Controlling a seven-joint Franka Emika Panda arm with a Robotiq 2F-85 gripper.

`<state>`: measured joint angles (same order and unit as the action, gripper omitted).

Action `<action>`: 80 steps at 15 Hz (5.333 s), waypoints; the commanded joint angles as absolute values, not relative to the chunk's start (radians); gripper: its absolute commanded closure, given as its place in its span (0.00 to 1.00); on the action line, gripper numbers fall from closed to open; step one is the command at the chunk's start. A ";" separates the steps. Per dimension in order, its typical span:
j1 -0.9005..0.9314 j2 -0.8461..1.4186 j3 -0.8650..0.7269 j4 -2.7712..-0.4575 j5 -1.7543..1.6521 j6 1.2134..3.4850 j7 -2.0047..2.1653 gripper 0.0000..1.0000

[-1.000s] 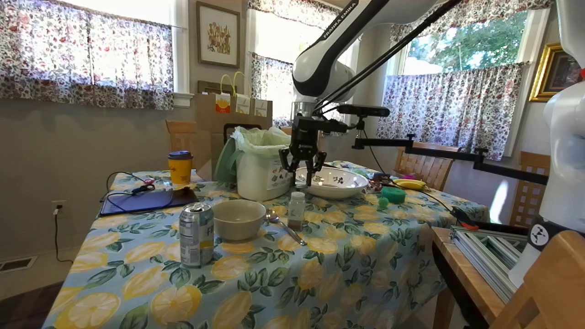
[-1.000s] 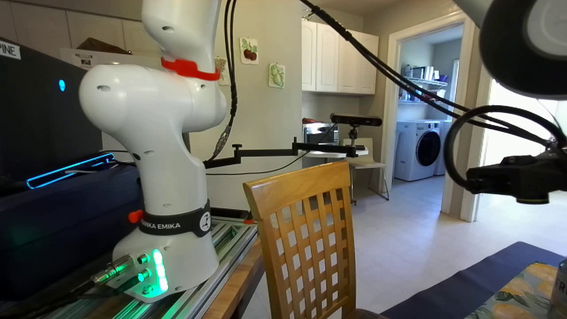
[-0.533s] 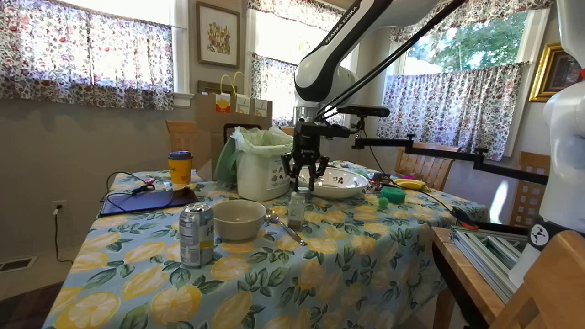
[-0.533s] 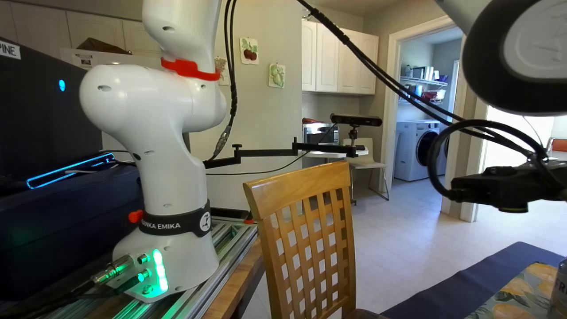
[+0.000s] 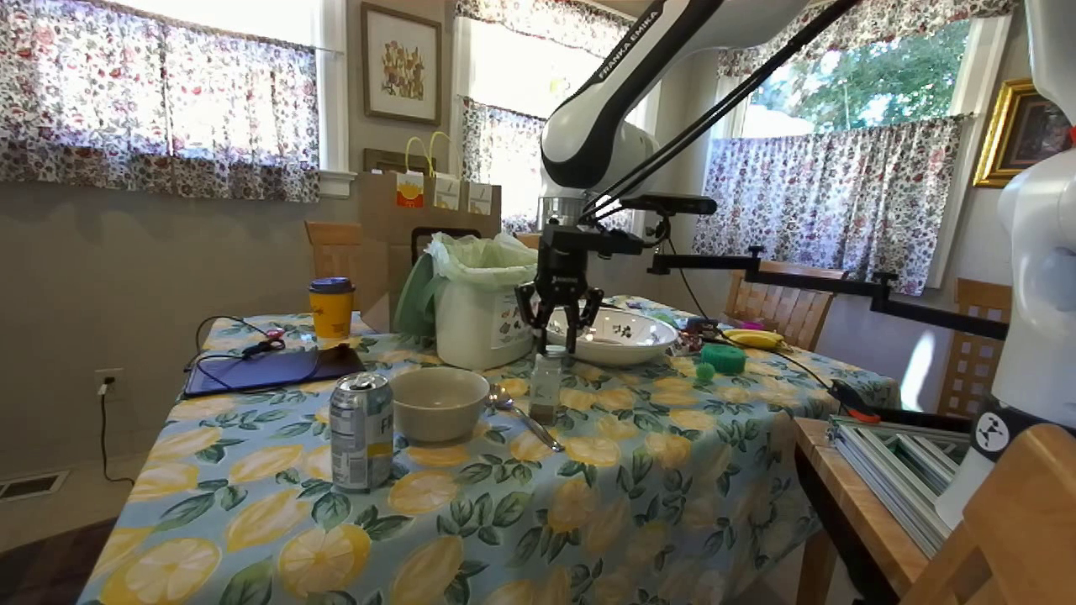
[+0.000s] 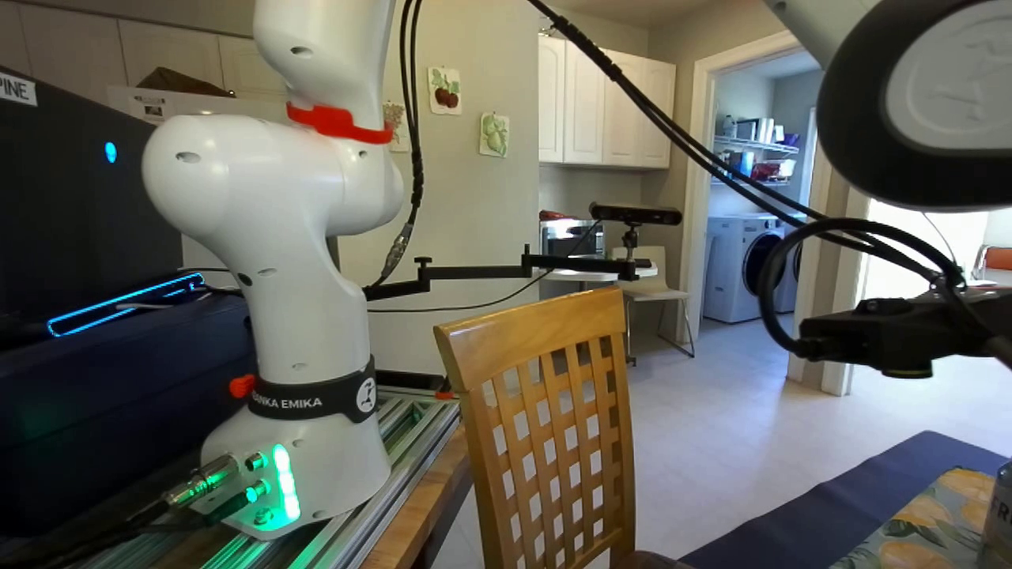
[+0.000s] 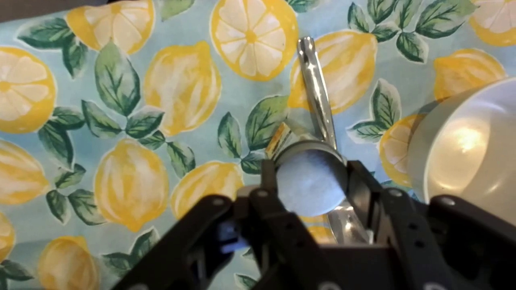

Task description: Put the lid on the bottle

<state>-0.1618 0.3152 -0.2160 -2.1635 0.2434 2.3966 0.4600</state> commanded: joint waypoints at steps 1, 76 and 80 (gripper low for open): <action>-0.164 0.295 -0.211 -2.179 0.252 2.409 0.435 0.78; -0.150 0.275 -0.211 -2.251 0.257 2.501 0.443 0.00; -0.159 0.132 -0.212 -2.257 0.272 2.355 0.442 0.00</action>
